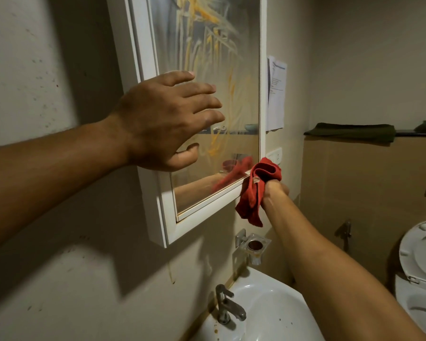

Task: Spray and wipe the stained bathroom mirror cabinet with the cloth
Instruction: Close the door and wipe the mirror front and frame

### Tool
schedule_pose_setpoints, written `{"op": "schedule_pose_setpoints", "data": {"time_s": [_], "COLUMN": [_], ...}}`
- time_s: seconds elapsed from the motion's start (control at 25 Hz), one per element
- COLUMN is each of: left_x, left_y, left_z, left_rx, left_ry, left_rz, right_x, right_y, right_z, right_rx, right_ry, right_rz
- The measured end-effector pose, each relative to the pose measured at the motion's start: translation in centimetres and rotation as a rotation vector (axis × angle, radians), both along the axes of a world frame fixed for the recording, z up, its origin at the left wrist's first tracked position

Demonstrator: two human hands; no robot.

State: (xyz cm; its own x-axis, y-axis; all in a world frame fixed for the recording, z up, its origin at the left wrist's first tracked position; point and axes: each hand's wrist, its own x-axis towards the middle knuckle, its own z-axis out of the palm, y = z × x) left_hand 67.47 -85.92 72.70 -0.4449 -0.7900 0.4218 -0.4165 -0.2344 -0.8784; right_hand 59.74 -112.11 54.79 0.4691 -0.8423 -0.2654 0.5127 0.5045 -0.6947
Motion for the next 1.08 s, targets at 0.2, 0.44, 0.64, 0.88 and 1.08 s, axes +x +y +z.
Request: {"op": "schedule_pose_setpoints", "data": {"time_s": [0.2, 0.44, 0.64, 0.88, 1.08], "left_x": [-0.4, -1.2, -3.1, -4.2, -3.8], "left_y": [0.3, 0.8, 2.1, 6.9, 9.3], "left_z": [0.1, -0.1, 0.2, -1.5, -2.6], "left_rx": [0.013, 0.042, 0.099, -0.232, -0.346], "left_ry": [0.006, 0.018, 0.092, 0.575, 1.085], "left_rz": [0.047, 0.134, 0.202, -0.102, -0.184], "right_x": [-0.1, -1.6, -3.4, -1.8, -2.3], "right_y": [6.8, 17.4, 20.3, 24.1, 23.2], "right_z": [-0.9, -2.8, -3.0, -1.9, -3.7], "right_rx": [0.191, -0.172, -0.598, -1.240, -1.536], "right_ry": [-0.200, 0.129, 0.253, 0.222, 0.272], "right_rz": [-0.034, 0.114, 0.128, -0.242, -0.376]}}
